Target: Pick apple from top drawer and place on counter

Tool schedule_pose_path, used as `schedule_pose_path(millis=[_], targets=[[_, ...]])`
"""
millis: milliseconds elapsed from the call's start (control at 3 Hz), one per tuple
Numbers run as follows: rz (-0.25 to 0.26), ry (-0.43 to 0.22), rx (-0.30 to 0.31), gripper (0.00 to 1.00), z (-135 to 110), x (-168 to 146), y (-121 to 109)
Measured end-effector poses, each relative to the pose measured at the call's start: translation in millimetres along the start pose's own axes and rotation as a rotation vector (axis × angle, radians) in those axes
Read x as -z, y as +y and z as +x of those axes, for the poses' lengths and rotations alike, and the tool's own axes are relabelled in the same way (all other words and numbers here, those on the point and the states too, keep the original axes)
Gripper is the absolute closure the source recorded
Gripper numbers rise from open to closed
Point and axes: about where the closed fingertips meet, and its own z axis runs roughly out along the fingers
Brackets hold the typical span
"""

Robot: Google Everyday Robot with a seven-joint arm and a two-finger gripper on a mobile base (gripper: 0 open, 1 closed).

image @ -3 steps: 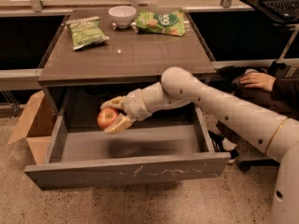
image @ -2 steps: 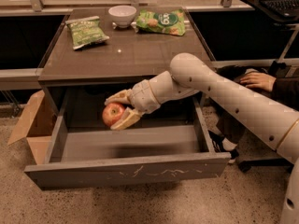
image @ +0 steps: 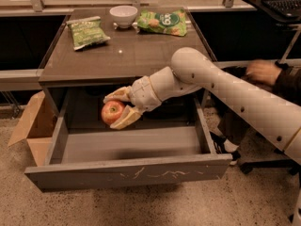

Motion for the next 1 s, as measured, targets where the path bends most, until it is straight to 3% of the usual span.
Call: schedule_pose_path(millis=[333, 667, 1000], targets=[[0.048, 0.032, 0.063, 1.0, -40.1, 34.1, -4.6], [0.113, 0.051, 0.084, 1.0, -63.8, 70.4, -17.5], [0.169, 0.081, 0.098, 1.0, -72.5, 100.2, -40.2]])
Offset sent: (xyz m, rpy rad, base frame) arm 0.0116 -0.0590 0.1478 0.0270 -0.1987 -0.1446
